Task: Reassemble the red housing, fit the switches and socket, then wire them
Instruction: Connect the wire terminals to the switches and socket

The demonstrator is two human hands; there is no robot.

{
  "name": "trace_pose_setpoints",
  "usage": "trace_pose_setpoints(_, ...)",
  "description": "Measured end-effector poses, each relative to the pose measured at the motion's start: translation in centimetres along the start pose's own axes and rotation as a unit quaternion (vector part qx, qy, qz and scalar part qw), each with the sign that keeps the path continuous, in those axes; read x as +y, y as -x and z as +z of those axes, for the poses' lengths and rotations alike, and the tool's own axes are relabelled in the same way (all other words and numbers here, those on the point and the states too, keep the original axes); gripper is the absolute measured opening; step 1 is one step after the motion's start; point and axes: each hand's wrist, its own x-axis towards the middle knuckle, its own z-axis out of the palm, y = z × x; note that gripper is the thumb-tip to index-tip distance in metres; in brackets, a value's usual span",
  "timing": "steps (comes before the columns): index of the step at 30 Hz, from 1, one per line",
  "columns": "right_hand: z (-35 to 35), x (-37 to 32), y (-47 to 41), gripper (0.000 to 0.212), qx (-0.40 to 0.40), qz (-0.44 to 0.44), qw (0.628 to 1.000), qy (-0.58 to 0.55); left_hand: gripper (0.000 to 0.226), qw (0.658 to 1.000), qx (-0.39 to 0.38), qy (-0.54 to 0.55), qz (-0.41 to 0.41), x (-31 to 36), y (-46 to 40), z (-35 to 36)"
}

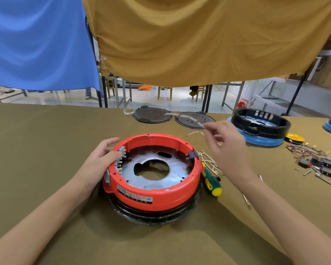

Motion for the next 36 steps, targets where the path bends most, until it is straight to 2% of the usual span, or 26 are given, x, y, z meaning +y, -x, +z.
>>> trace_pose_setpoints(3,1.6,-2.1,0.4,0.013,-0.073,-0.138,0.986,0.063,0.030,0.997,0.030,-0.056,0.052,0.3,0.0,-0.1)
trace_pose_setpoints(7,2.1,-3.5,-0.3,0.012,-0.107,-0.229,0.959,0.124,0.008,0.976,0.058,-0.180,0.107,1.2,0.0,-0.4)
trace_pose_setpoints(9,2.0,-3.9,-0.7,0.010,-0.130,-0.283,0.938,0.154,0.018,0.971,0.052,-0.208,0.106,2.2,-0.2,-0.4)
trace_pose_setpoints(11,2.2,-4.6,-1.1,0.007,-0.142,-0.327,0.918,0.171,0.033,0.974,0.012,-0.207,0.086,3.8,-0.7,-0.1)
trace_pose_setpoints(14,3.1,-5.7,-1.3,0.012,-0.162,-0.351,0.905,0.178,0.031,0.982,-0.035,-0.177,0.050,5.2,-1.7,0.8)
trace_pose_setpoints(19,4.4,-6.4,-0.9,0.014,-0.187,-0.318,0.912,0.178,0.012,0.980,-0.002,-0.193,0.052,4.2,-2.2,1.8)
trace_pose_setpoints(22,4.7,-6.1,-0.9,0.015,-0.186,-0.298,0.921,0.168,0.014,0.982,0.030,-0.172,0.065,3.9,-2.0,1.5)
trace_pose_setpoints(27,5.0,-6.4,-0.9,0.009,-0.211,-0.269,0.934,0.099,0.017,0.984,0.030,-0.140,0.110,4.0,-1.2,1.9)
trace_pose_setpoints(29,5.0,-6.6,-1.2,0.008,-0.244,-0.225,0.942,0.050,0.020,0.986,0.029,-0.124,0.111,3.9,-1.2,1.8)
trace_pose_setpoints(33,4.7,-6.5,-1.8,0.013,-0.322,-0.075,0.943,-0.036,0.021,0.991,0.011,-0.090,0.097,3.6,-1.5,1.3)
trace_pose_setpoints(36,4.0,-6.5,-2.7,0.013,-0.259,0.004,0.958,-0.124,0.015,0.989,0.008,-0.100,0.104,3.3,-1.9,1.0)
